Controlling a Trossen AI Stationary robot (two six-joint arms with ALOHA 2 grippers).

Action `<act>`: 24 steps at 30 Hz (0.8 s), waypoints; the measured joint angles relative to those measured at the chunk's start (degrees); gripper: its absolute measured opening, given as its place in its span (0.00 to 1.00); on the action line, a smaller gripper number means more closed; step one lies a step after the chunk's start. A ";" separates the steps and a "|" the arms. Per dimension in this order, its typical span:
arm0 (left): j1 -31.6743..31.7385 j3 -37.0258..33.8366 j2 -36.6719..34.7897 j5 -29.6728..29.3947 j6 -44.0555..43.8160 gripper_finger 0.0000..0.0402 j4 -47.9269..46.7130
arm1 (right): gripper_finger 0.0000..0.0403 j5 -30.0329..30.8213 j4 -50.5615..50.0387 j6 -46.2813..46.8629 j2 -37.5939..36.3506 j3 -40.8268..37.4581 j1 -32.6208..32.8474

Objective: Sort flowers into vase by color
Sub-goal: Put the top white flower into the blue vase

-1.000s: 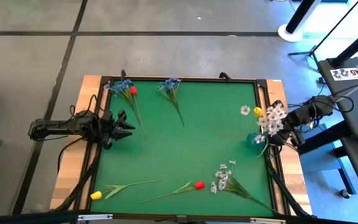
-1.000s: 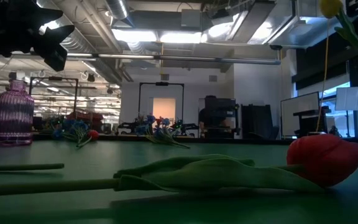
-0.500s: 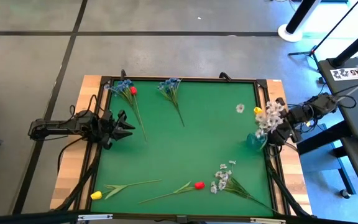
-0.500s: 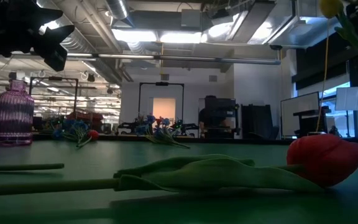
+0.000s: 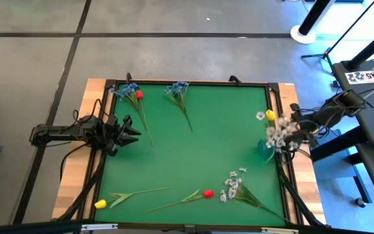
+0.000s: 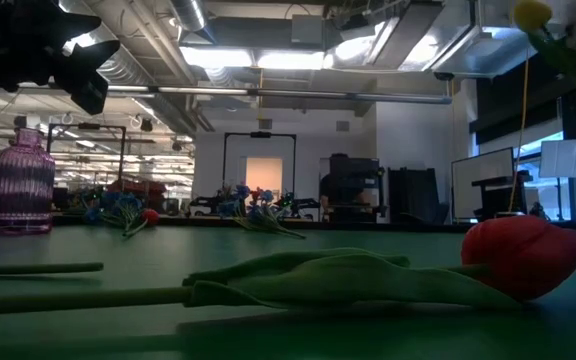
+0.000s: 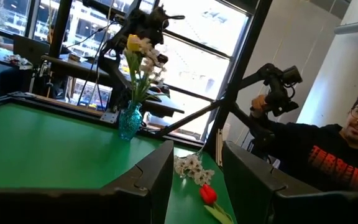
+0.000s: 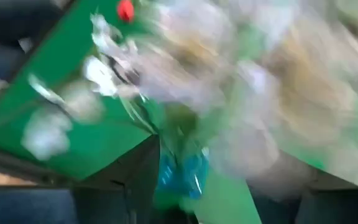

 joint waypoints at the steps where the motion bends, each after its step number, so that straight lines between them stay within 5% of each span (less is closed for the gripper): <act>1: -0.01 0.00 0.00 0.01 0.00 0.33 0.00 | 0.55 0.19 -0.71 0.62 1.15 0.62 -0.02; 10: -0.01 0.02 0.00 0.02 0.00 0.33 0.00 | 0.56 -4.93 -0.51 -0.33 5.04 5.73 0.00; 24: -0.01 0.02 0.00 0.02 0.00 0.33 0.00 | 0.56 -0.54 3.02 7.58 5.87 16.14 -0.02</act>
